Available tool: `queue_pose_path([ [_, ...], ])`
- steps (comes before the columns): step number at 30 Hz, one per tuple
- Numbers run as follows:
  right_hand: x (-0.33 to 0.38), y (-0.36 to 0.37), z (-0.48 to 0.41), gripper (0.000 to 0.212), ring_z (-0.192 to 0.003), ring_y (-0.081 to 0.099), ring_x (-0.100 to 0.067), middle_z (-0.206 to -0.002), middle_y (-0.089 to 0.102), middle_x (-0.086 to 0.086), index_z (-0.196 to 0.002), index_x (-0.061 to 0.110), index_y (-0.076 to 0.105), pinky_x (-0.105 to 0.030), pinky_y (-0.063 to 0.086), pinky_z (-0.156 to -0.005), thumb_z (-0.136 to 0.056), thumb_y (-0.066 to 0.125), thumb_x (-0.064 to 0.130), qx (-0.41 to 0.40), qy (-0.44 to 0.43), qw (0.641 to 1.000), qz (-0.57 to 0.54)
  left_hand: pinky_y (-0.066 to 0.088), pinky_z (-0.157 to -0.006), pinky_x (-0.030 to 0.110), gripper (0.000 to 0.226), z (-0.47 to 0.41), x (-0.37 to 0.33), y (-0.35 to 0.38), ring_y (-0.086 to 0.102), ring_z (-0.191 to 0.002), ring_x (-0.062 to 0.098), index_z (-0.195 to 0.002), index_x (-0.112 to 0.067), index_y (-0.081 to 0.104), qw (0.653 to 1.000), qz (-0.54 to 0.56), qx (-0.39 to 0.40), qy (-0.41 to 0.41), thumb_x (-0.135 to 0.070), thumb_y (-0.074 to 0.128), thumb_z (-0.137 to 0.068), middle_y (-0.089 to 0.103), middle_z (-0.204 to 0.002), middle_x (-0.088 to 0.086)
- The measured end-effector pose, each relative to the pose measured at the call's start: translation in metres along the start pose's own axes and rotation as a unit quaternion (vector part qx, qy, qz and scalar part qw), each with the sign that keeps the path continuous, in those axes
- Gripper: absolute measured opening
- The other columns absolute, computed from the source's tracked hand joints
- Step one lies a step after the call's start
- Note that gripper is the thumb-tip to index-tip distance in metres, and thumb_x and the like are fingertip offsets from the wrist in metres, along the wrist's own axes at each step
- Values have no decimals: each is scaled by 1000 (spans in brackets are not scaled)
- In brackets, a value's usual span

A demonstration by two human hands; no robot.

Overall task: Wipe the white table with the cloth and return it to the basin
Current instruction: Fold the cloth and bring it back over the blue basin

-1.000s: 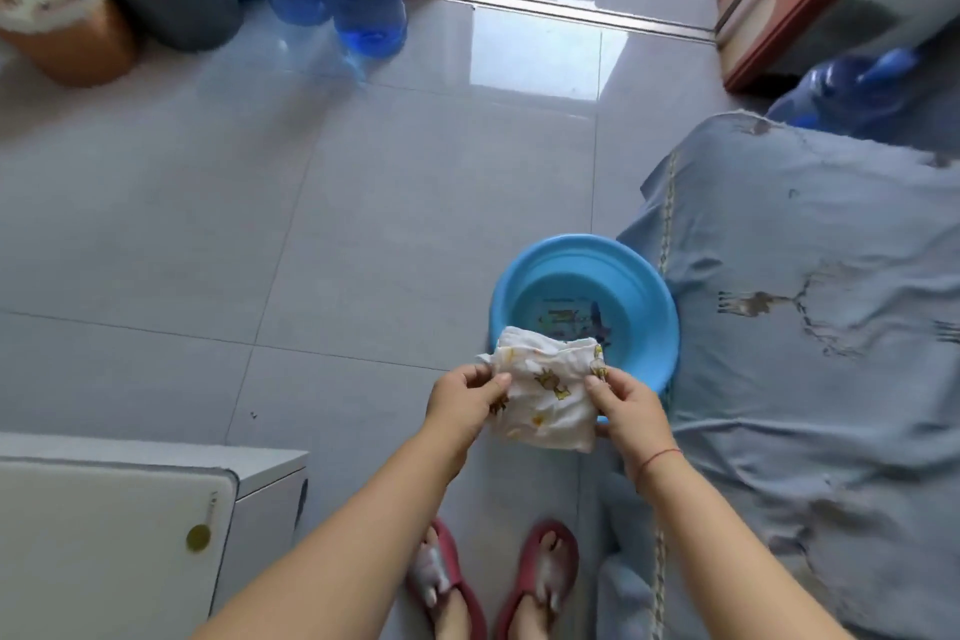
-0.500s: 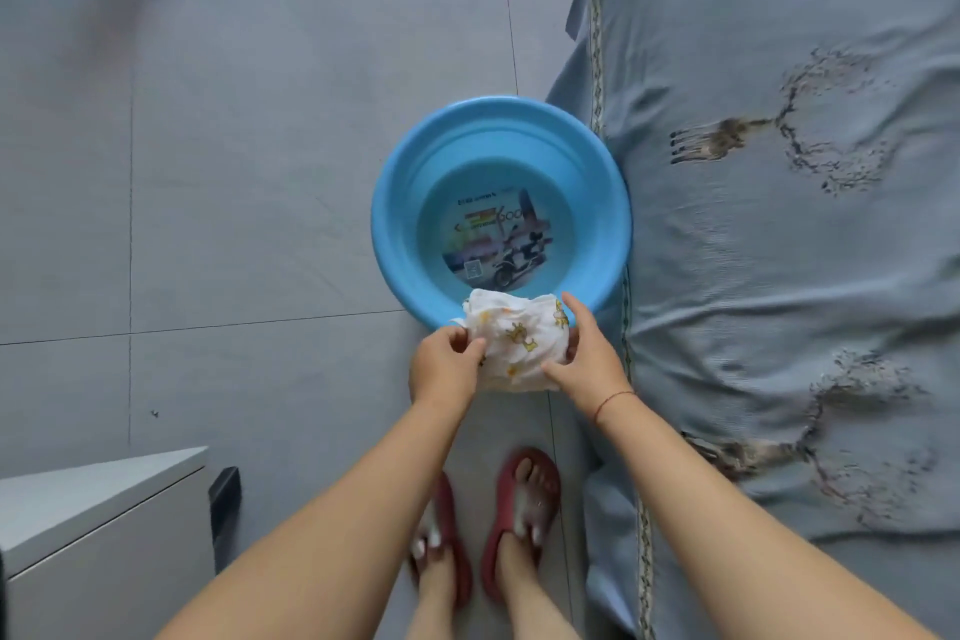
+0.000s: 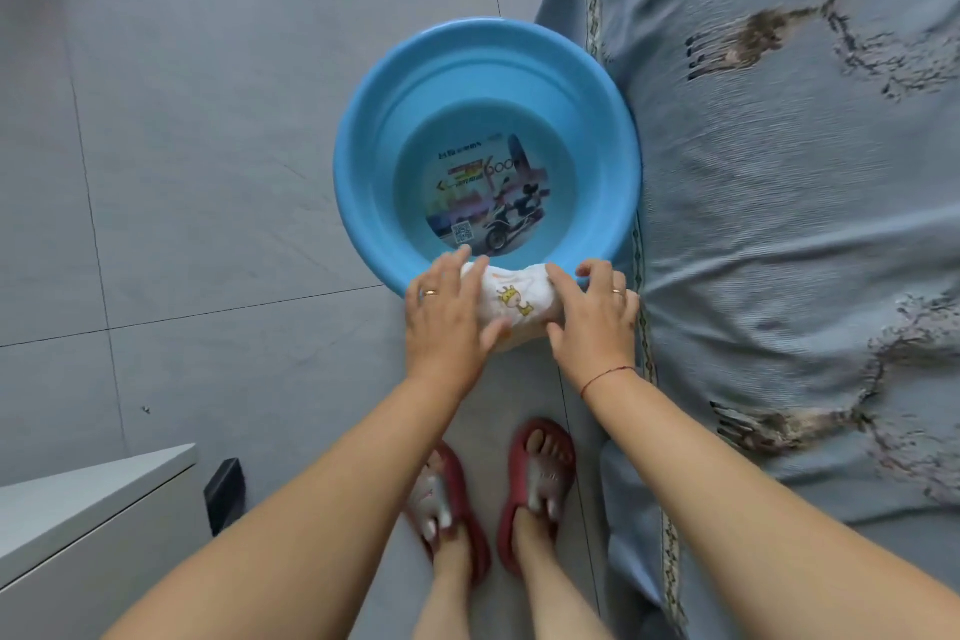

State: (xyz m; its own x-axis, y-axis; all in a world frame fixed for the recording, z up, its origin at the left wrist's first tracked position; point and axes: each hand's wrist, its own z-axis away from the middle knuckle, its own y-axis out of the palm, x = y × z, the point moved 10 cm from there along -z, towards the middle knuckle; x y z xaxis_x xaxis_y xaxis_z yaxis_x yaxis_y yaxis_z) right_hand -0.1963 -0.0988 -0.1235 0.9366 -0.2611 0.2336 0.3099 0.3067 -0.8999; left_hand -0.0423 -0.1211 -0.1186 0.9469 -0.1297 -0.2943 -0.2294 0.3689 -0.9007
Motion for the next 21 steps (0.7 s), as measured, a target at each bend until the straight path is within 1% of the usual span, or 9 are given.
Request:
queue_pose_path([
  [2, 12, 3, 1, 72, -134, 30, -27, -145, 34, -5, -138, 28, 44, -43, 10, -111, -73, 73, 20, 5, -63, 998, 14, 3, -116, 40, 73, 0, -12, 16, 15, -145, 20, -144, -24, 32, 991, -62, 52, 105, -49, 62, -83, 24, -156, -3],
  [3, 21, 7, 2, 75, -138, 28, -24, -149, 33, -2, -140, 28, 41, -43, 5, -114, -73, 74, 23, 17, -100, 994, 26, 1, -116, 40, 72, 0, -12, 21, 16, -145, 20, -144, -24, 33, 987, -72, 63, 125, -47, 63, -83, 27, -155, -4],
  [7, 27, 26, 2, 71, -143, 22, -14, -148, 37, 8, -141, 29, 39, -44, -8, -115, -78, 71, 27, 60, -145, 986, 59, 4, -115, 42, 63, -8, -5, 28, 31, -140, 21, -138, -24, 44, 986, -66, 68, 137, -36, 68, -81, 46, -143, -6],
  [10, 23, 22, 0, 54, -138, 34, -15, -137, 51, 8, -129, 26, 53, -48, -5, -114, -79, 65, 12, 20, -140, 989, 38, 18, -113, 46, 53, -9, -3, 25, 48, -128, 27, -126, -18, 58, 988, -40, 42, 145, -22, 74, -76, 60, -128, -1],
  [13, 26, 15, -3, 43, -127, 50, -22, -118, 64, 3, -112, 19, 65, -55, 5, -113, -74, 65, 0, -45, -148, 988, 26, 42, -98, 48, 38, -8, -7, 11, 67, -100, 27, -100, -13, 70, 986, -25, -39, 162, -9, 81, -64, 72, -97, 4],
  [15, 29, 15, -4, 38, -124, 53, -24, -110, 67, 1, -106, 17, 67, -54, 7, -112, -74, 64, -3, -67, -159, 984, 35, 48, -91, 45, 33, -7, -11, 7, 69, -86, 24, -88, -13, 71, 982, -26, -73, 173, -3, 80, -58, 72, -83, 2],
  [17, 30, 16, -5, 36, -124, 53, -24, -110, 67, 0, -105, 16, 66, -53, 8, -113, -76, 61, -4, -66, -162, 984, 44, 49, -89, 42, 29, -6, -12, 8, 68, -82, 23, -83, -13, 71, 981, -23, -95, 167, 0, 79, -59, 71, -79, 3],
  [19, 32, 22, -7, 37, -129, 48, -23, -118, 63, -2, -111, 15, 64, -50, 5, -115, -79, 57, -3, -37, -161, 985, 50, 45, -98, 43, 28, -7, -13, 9, 67, -95, 25, -92, -13, 70, 984, -24, -91, 154, -1, 76, -68, 71, -88, 4],
  [21, 32, 31, -7, 45, -140, 31, -21, -139, 48, -2, -126, 19, 53, -46, -3, -116, -84, 55, 3, 20, -147, 986, 79, 21, -114, 44, 42, -8, -10, 27, 47, -129, 25, -123, -16, 57, 991, -50, 10, 122, -14, 68, -82, 63, -120, 2],
])
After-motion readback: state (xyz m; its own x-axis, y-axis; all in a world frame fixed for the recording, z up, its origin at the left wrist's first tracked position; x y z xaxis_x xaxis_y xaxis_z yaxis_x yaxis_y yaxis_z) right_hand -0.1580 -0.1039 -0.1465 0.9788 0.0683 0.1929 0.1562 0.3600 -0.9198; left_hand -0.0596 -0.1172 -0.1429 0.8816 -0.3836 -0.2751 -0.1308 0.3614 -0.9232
